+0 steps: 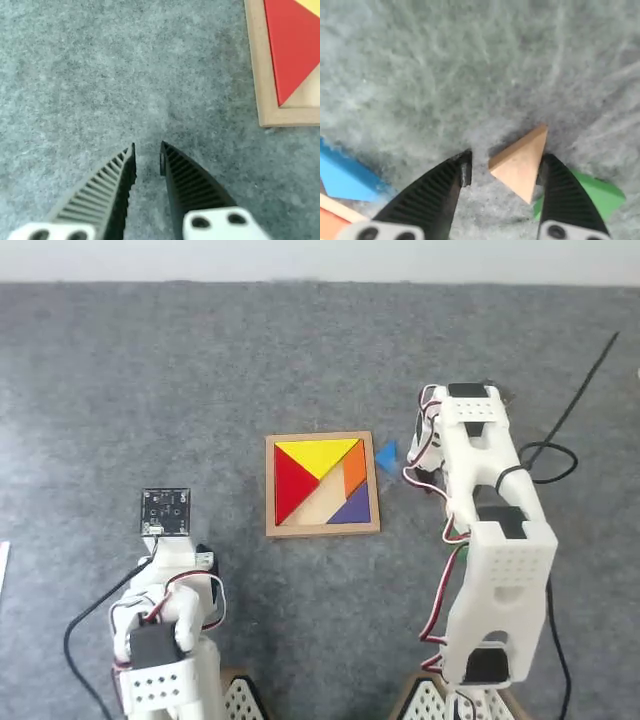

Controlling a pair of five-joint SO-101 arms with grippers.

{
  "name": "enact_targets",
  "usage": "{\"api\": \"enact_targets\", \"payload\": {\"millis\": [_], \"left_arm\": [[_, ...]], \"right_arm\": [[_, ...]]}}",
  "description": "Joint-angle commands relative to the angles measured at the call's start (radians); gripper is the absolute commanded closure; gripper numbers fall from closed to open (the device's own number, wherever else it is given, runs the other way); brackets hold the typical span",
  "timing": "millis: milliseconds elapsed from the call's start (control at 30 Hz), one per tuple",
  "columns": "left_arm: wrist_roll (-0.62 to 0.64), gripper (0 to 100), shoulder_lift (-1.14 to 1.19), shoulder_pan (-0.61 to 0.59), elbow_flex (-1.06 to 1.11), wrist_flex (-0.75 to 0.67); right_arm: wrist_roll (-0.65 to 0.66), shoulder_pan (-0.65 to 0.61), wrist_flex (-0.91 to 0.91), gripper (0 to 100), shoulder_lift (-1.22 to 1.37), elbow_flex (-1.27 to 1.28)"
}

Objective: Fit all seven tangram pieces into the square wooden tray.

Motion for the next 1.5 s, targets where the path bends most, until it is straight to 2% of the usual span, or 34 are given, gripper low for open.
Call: {"api": "enact_targets", "payload": {"millis": [0, 233, 400, 700, 900, 1000, 1233, 1467], "left_arm": [[0.000, 92, -0.018, 0.003, -0.012, 0.003], [0.000, 92, -0.018, 0.003, -0.012, 0.003], [0.000, 92, -0.018, 0.003, -0.012, 0.003], [0.000, 92, -0.018, 0.003, -0.012, 0.003], [0.000, 92, -0.018, 0.003, -0.012, 0.003], [0.000, 92, -0.018, 0.003, -0.012, 0.003], [0.000, 92, -0.018, 0.003, -0.012, 0.003], [0.000, 92, -0.018, 0.003, -0.012, 0.003]], "right_arm": [[0.009, 0.044, 0.013, 77.2, -0.002, -0.031], [0.009, 0.053, 0.053, 77.6, 0.005, -0.031], [0.009, 0.053, 0.053, 89.2, 0.005, -0.031], [0.011, 0.053, 0.058, 86.5, -0.002, -0.031], [0.011, 0.035, 0.156, 86.5, -0.042, -0.094], [-0.003, -0.001, 0.219, 86.5, -0.076, -0.130], [-0.141, -0.111, 0.280, 86.5, -0.203, -0.149], [-0.239, -0.288, 0.232, 86.5, -0.268, -0.149]]}}
